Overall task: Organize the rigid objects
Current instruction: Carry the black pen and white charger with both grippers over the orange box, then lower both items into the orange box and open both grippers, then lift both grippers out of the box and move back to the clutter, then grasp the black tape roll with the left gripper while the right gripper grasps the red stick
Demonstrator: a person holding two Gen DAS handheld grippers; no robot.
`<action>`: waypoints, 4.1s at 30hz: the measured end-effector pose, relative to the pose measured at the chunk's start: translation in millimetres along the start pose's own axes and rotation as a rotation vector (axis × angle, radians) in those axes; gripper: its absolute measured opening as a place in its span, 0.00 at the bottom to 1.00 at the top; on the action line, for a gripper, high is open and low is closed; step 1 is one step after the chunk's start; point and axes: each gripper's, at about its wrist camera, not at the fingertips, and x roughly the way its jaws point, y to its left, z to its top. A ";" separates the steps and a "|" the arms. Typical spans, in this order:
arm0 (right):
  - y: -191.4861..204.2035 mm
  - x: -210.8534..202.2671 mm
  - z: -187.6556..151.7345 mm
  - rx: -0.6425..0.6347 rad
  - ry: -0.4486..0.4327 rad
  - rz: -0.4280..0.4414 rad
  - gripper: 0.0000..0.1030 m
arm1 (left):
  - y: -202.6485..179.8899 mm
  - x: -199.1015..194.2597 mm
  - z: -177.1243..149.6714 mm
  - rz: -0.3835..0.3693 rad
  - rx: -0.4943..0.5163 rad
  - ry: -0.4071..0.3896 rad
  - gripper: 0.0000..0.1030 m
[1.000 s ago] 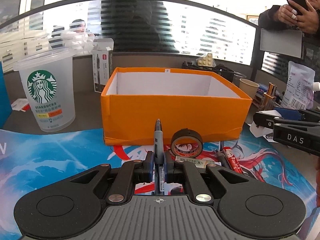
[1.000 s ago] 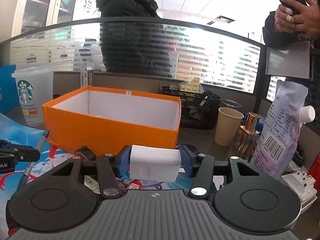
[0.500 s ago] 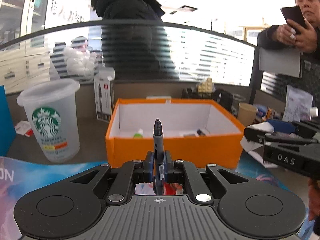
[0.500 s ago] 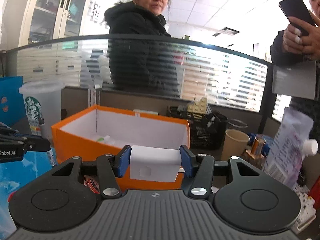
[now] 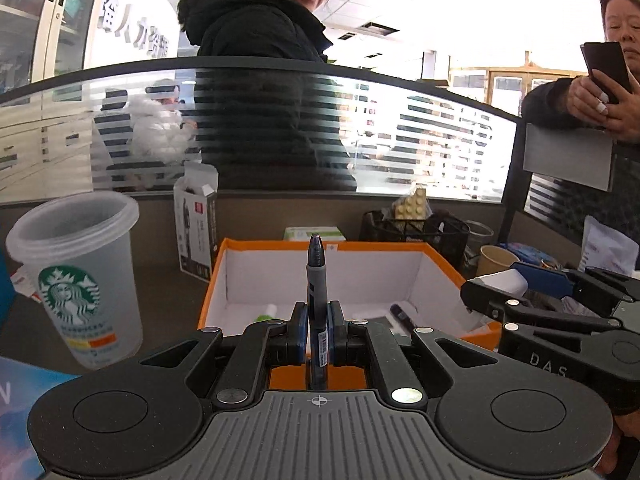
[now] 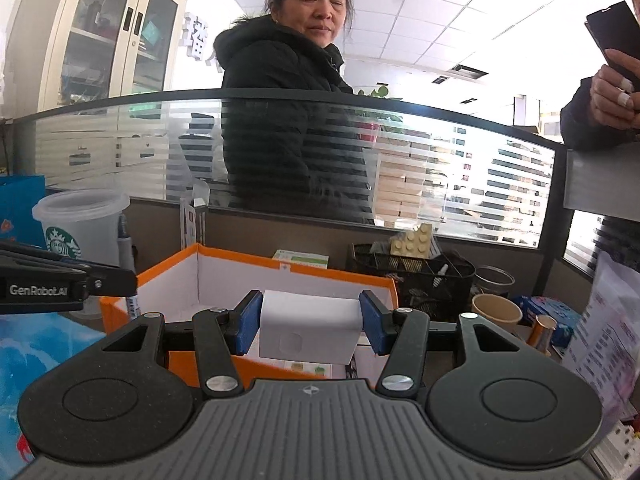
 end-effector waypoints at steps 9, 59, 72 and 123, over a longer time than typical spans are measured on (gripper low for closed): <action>-4.5 37.5 18.4 -0.005 -0.001 0.011 0.48 | 2.6 33.1 16.5 -0.003 -0.005 0.022 0.07; -9.6 137.8 -6.2 -0.010 0.303 -0.002 0.62 | 18.3 110.4 13.0 0.044 -0.020 0.133 0.21; -20.5 35.1 9.7 -0.004 0.118 -0.058 0.79 | 26.6 20.5 14.6 0.119 0.008 -0.048 0.99; -13.2 28.3 -123.0 -0.001 0.343 0.017 0.20 | -33.6 43.9 -87.1 -0.037 0.172 0.077 1.00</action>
